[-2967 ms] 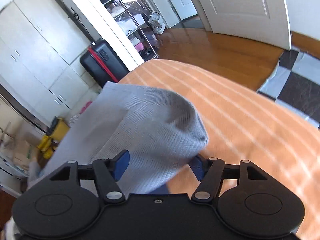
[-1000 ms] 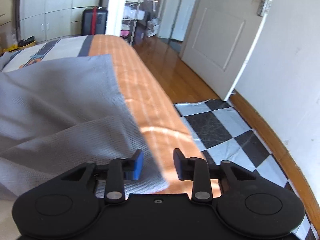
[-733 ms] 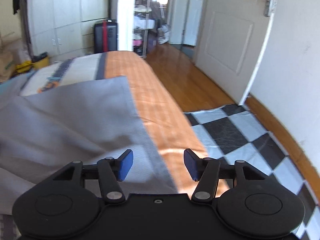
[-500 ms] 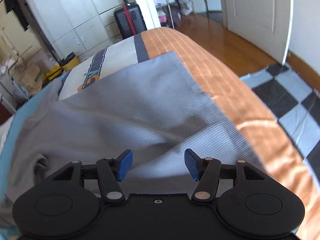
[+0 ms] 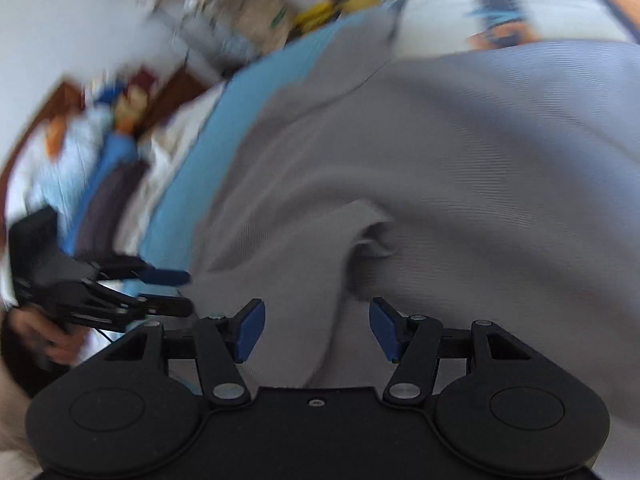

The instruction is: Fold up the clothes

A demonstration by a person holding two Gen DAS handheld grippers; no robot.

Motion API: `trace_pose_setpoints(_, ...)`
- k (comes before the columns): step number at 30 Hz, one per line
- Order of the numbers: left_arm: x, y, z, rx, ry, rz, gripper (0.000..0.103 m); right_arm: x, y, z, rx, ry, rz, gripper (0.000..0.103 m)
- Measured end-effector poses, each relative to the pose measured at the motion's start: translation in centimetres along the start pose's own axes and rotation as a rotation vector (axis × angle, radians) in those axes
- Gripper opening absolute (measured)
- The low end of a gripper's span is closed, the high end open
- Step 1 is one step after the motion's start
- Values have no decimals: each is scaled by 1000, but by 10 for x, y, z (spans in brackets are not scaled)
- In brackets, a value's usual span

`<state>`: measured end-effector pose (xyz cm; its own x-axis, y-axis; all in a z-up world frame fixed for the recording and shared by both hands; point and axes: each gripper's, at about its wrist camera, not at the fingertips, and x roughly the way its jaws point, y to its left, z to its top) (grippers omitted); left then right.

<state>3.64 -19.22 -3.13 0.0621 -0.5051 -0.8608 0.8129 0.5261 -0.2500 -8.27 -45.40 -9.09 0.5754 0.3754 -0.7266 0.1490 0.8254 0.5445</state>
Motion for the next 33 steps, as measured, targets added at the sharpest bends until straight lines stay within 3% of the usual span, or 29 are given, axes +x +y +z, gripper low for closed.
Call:
trace_pose_setpoints(2,-2,11,-3,-31,-31,-35,54,29,11,10,-40,11,-46,62)
trace_pose_setpoints(3,-2,19,-5,-53,-50,-58,56,41,17,14,-64,11,-69,52)
trace_pose_setpoints(4,0,28,-8,-70,-82,-83,58,48,24,16,-108,-7,-93,19)
trace_pose_setpoints(5,2,36,-12,-89,-110,-105,61,51,34,17,-183,-19,-124,11)
trace_pose_setpoints(8,9,54,-24,-171,-113,-209,61,44,60,23,-337,-90,-214,9)
trace_pose_setpoints(11,6,53,-26,-195,-110,-305,61,20,74,41,-353,-163,-282,9)
trace_pose_setpoints(16,7,40,-30,-162,-145,-319,57,-7,86,62,-359,-277,-346,5)
trace_pose_setpoints(17,8,38,-31,-151,-149,-314,46,-6,88,64,-353,-287,-348,4)
trace_pose_setpoints(18,6,37,-32,-130,-153,-297,22,-5,89,66,-348,-296,-349,4)
trace_pose_setpoints(19,4,35,-34,-110,-163,-283,15,-3,88,67,-346,-299,-347,4)
trace_pose_setpoints(24,-18,31,-26,-72,-308,-216,14,-10,92,99,-347,-308,-370,4)
trace_pose_setpoints(33,-15,52,43,-84,-359,-50,14,-42,96,185,-331,-334,-419,4)
